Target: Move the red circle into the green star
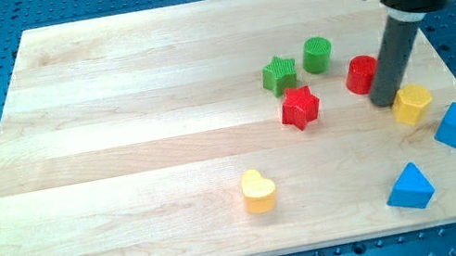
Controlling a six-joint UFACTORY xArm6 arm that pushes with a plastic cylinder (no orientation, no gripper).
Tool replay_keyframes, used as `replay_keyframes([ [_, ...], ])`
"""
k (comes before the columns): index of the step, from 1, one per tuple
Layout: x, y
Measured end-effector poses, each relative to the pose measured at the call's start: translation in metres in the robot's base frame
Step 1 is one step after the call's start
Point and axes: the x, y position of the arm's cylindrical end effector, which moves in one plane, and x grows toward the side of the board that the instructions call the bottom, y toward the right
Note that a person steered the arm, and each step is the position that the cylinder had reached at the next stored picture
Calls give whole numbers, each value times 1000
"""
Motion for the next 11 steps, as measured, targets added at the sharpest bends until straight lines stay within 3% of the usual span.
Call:
replay_keyframes([
  [1, -7, 17],
  [3, -80, 39],
  [4, -73, 13],
  [5, -36, 22],
  [6, -26, 22],
  [8, -26, -63],
  [9, -26, -58],
  [10, -46, -5],
  [11, -79, 7],
])
